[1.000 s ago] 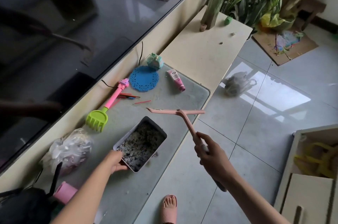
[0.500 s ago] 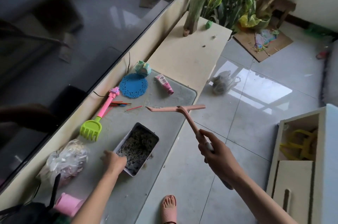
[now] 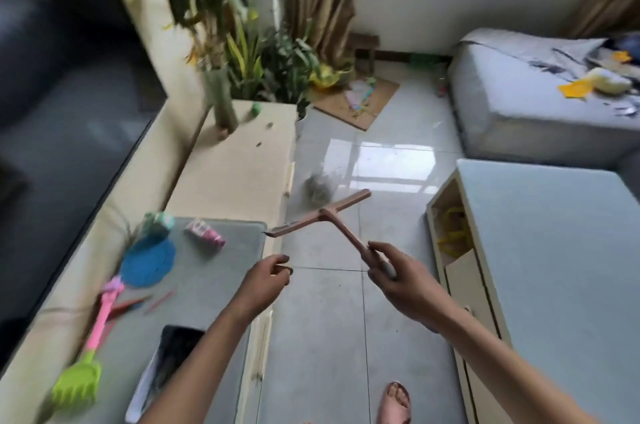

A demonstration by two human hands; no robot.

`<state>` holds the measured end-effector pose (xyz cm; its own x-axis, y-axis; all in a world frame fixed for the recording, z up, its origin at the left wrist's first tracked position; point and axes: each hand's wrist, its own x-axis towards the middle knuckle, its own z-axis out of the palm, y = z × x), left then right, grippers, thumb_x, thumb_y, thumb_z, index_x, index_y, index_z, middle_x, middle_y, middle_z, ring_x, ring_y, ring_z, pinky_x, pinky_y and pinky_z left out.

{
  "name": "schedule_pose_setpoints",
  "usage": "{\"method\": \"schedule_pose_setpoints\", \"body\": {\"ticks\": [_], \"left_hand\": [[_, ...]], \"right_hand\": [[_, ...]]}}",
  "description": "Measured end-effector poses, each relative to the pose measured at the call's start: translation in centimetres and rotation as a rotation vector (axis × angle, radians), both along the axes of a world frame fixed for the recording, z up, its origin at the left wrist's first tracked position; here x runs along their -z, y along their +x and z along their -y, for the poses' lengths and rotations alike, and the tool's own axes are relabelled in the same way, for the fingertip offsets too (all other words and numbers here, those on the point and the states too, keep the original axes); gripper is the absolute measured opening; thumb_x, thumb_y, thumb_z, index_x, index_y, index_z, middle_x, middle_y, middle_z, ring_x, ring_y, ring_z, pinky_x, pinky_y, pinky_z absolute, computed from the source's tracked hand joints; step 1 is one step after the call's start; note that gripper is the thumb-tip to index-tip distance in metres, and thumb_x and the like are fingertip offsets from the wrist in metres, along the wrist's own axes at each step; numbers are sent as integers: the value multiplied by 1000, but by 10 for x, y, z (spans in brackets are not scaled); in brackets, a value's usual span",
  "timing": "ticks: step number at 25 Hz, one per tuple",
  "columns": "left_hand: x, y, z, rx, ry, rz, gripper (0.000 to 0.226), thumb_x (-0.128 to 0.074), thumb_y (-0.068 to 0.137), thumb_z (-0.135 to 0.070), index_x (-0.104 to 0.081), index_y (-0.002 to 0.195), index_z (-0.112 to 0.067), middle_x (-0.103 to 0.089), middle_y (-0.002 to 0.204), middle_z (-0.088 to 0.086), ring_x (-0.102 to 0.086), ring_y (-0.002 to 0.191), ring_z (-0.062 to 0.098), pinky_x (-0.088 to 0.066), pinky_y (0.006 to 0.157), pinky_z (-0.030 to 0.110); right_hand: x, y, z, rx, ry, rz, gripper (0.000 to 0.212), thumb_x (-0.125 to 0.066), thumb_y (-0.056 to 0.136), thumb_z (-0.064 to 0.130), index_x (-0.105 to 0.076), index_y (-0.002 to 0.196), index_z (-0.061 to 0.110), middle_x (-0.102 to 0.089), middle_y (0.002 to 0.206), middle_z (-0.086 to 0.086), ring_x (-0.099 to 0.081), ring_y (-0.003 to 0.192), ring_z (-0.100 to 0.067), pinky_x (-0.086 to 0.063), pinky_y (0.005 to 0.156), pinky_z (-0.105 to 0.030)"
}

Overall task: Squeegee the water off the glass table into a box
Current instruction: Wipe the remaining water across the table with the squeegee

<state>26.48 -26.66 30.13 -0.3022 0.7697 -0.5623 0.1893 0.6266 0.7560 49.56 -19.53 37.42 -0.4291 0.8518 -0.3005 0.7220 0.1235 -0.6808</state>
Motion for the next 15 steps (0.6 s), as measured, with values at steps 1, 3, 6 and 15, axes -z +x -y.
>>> {"method": "schedule_pose_setpoints", "body": {"ticks": [1,3,6,15], "left_hand": [[-12,18,-26,51,30,-1,35,-48,94,-7,-53,129,-8,-66,113,11,-65,100,25,-45,83,30],[-37,53,-71,150,90,6,32,-47,94,-7,-54,126,-11,-67,111,9,-65,97,24,-45,79,28],[-68,125,-141,253,151,21,30,-46,95,-6,-54,123,-12,-66,111,10,-64,94,23,-45,76,29],[-89,268,-278,365,158,34,28,-44,94,-3,-55,118,-12,-65,107,11,-62,91,23,-45,77,33]], "right_hand": [[-7,18,-11,33,24,-3,36,-56,92,28,-52,128,29,-65,103,4,-58,94,-18,-39,71,-26],[-20,49,-36,90,85,-3,35,-55,92,29,-53,127,27,-66,103,0,-59,95,-22,-40,71,-28],[-34,112,-76,182,125,-38,34,-52,94,31,-53,127,26,-65,101,-3,-59,89,-22,-42,68,-30],[-37,256,-186,283,113,-21,37,-51,93,21,-50,130,23,-65,111,-7,-60,96,-26,-47,80,-33]]}}
